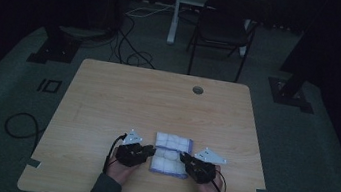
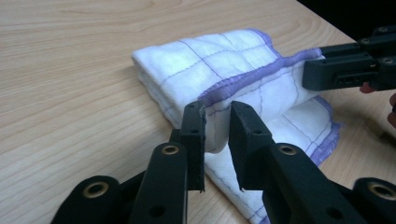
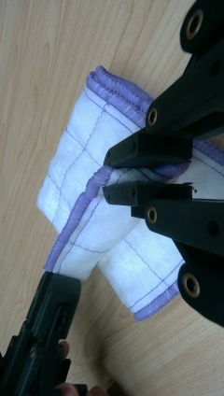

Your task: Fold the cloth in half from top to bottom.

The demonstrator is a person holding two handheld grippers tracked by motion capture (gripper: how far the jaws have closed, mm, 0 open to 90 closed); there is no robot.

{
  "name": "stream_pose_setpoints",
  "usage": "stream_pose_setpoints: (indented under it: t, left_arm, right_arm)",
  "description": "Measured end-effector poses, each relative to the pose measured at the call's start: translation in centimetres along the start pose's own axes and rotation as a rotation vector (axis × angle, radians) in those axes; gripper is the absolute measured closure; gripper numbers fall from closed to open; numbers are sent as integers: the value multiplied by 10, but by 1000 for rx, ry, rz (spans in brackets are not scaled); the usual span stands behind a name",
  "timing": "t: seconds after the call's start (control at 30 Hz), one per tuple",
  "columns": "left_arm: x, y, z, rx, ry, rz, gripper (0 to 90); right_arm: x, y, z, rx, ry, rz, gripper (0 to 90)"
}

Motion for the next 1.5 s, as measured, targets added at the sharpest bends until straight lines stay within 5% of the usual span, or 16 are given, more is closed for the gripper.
stream_pose_setpoints:
  t: [0.27, 0.6, 1.2, 1.5]
  left_arm:
    - [-7, -4, -14, -30, -47, 17, 748]
    - [-12, 16, -7, -15, -11, -27, 739]
    - [11, 11, 13, -20, 63, -66, 729]
    - [18, 11, 16, -18, 66, -72, 717]
  right_arm:
    - [5, -2, 0, 10, -1, -12, 783]
    - [9, -6, 1, 42, -21, -25, 665]
    - [10, -16, 7, 65, -19, -15, 647]
    - [6, -23, 12, 76, -9, 8, 637]
Point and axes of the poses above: each handheld gripper's, and its own axes: y roughly forward along the jaws, x roughly out of its underside, z roughly to its right, the point moved 9 cm from there along y, roughly forward along the jaws, and after that the axes turned 7 degrees about -z, right-handed, at the moved point
